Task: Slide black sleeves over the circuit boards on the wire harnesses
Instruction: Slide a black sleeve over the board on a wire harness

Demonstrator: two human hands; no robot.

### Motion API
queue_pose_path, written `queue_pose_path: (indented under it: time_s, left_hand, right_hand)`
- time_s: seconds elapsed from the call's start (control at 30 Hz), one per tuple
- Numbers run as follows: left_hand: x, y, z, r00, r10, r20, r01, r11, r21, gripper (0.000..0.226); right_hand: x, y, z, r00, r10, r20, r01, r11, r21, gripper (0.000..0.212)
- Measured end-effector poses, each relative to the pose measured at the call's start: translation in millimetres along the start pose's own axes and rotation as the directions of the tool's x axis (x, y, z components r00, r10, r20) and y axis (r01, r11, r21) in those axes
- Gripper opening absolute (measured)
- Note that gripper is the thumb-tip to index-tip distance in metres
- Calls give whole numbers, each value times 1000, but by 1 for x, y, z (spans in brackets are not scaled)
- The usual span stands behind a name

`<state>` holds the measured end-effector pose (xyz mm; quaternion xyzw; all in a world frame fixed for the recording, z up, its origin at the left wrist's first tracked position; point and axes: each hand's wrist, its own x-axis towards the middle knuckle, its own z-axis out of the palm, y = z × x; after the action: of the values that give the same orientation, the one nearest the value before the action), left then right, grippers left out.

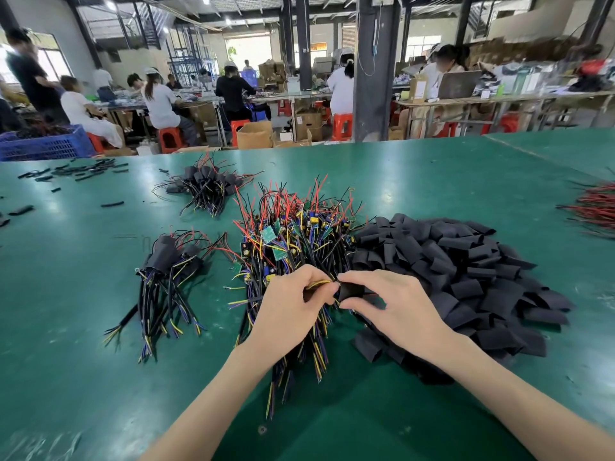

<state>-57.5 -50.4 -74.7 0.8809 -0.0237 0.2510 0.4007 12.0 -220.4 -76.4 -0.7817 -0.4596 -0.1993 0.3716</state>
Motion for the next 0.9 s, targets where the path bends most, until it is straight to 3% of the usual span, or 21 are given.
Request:
queue_pose_path:
  time_s: [0.43,0.6,0.67,0.77,0.83,0.9]
  left_hand:
    - [-1,-7,13,998,17,-60,-10,994,109,21]
    - [1,-3,2,984,132,-119,-114,983,148,20]
    - [4,-2,-9,944,219,-248,-170,964,204,22]
    - [11,-13,-39,804,236,-546,-121,963,240,24]
    - [17,-30,-64,698,200,-688,39,948,315,24]
    - [22,-54,-86,687,85,-722,273,890,365,36]
  right_hand:
    - [-4,-3,7,999,-33,41,34,999,-21,38]
    - [-5,-2,9,997,-26,67,25,1000,10,51]
    - [-5,-1,11,994,-50,98,57,996,-69,62]
    - [-5,5,8,994,-28,110,44,989,-144,69]
    - [-5,11,5,994,17,110,3,984,-177,70]
    - [-5,19,4,992,78,104,-53,973,-226,68]
